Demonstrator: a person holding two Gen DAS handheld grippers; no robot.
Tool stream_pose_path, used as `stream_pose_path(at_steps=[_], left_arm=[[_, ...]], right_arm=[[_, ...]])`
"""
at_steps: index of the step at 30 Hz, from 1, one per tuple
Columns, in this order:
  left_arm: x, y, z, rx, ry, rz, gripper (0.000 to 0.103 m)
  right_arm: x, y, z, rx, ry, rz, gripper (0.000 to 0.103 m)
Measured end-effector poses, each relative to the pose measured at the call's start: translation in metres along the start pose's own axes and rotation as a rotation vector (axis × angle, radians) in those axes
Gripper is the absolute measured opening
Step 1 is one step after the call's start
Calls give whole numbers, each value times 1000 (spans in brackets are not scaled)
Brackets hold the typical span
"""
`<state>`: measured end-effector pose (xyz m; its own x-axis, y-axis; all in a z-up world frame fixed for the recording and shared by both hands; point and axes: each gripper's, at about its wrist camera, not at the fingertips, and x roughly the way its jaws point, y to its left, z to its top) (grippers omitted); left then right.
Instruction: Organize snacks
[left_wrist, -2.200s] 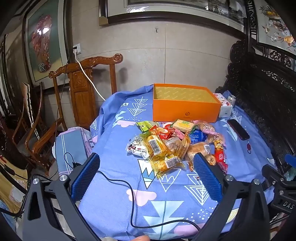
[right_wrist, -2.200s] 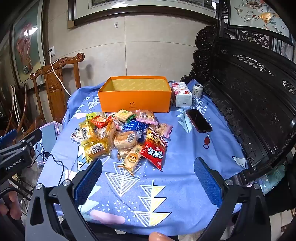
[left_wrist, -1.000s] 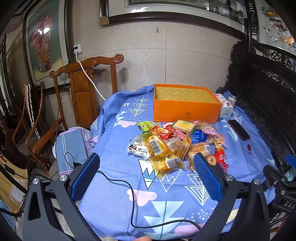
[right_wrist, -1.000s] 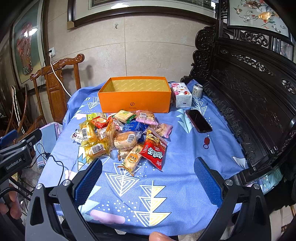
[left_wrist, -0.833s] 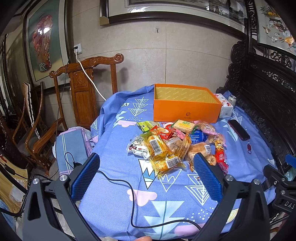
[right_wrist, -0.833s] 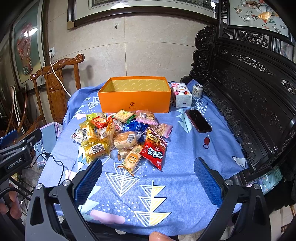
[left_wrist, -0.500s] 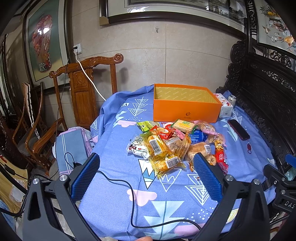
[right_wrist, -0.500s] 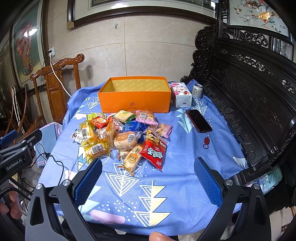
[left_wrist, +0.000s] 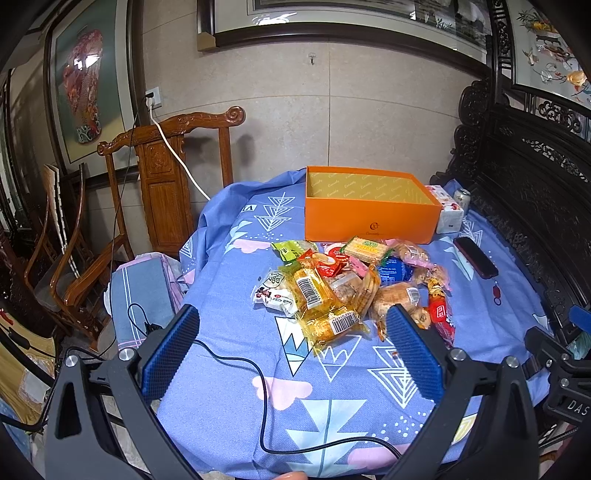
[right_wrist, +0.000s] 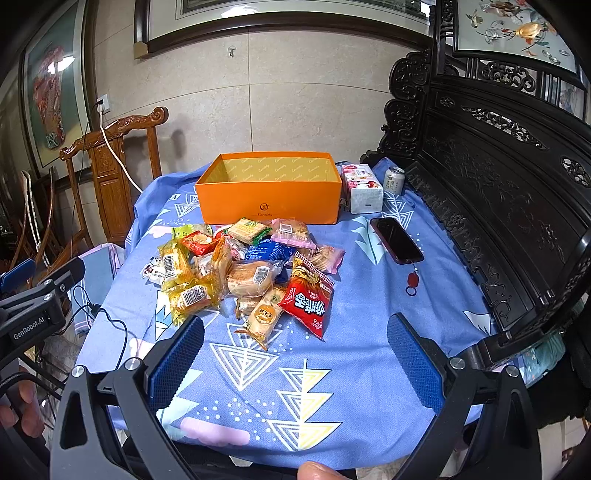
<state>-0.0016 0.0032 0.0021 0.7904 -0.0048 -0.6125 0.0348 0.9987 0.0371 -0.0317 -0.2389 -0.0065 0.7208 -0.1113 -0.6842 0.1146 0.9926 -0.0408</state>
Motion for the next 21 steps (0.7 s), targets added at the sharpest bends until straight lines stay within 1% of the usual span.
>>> stream_pose_path(at_steps=[18, 21], left_arm=[[1, -4, 1, 2, 2, -1, 99], [1, -5, 0, 4, 5, -1, 99]], right_arm=[[3, 1, 3, 0, 4, 0, 100], [5, -1, -1, 1, 7, 0, 100]])
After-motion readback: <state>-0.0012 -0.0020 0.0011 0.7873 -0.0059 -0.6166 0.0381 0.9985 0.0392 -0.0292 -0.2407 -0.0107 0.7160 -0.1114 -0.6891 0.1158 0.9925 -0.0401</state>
